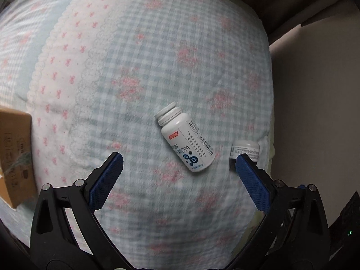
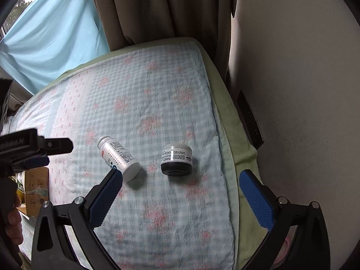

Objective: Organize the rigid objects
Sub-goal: 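Grasp white vitamin D bottle with left tool while right tool grasps black-lidded jar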

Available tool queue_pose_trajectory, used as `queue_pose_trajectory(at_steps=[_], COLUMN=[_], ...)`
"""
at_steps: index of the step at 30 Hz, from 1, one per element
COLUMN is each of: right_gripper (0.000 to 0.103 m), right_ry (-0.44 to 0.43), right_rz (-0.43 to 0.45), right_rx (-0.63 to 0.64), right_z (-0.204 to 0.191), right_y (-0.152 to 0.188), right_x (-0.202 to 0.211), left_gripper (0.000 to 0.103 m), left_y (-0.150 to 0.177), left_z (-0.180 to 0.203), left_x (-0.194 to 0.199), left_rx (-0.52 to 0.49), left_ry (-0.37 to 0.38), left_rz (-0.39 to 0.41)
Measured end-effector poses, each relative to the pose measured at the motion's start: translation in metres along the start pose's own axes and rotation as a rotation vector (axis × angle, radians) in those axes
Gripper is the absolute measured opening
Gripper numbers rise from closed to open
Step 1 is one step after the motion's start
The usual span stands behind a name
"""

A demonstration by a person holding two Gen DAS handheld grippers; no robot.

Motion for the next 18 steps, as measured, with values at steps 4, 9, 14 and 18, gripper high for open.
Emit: queue_pose_trajectory(at_steps=[4,9,14,18], right_gripper=[0.103,0.102,0.099,0.087], right_ry=[-0.019,-0.037,-0.045,-0.059], right_rz=[-0.004,-0.012,-0.029,-0.046], right_rx=[0.022,0.046,0.05,0.05], right_z=[-0.001,-0.005,-0.005,-0.006], right_y=[0.006,0.01,0.012,0.012], right_x=[-0.03,-0.065,-0.091,-0.106], left_gripper=[0.096,0.086,0.083,0.071], left_y=[-0.007,-0.008,-0.008,-0.006], left_z=[0.002,0.001,0.008,0.009], left_x=[-0.044,-0.078,-0.098,-0.108], left_rx=[0.063,0.143,0.179,0.208], left_ry=[-0.044,-0.041,-0.04,-0.047], left_rz=[-0.037,-0.076,-0.086,-0.093])
Point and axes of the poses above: each gripper's, at about its wrist camera, not at the fingertips, and x roughly against the way its jaws point, z to its right, y to its underside, the point moved 6 cm from there along -x, roughly the way its jaws point, and after that the axes turned 10 degrees about x, right-handed, at the moved point
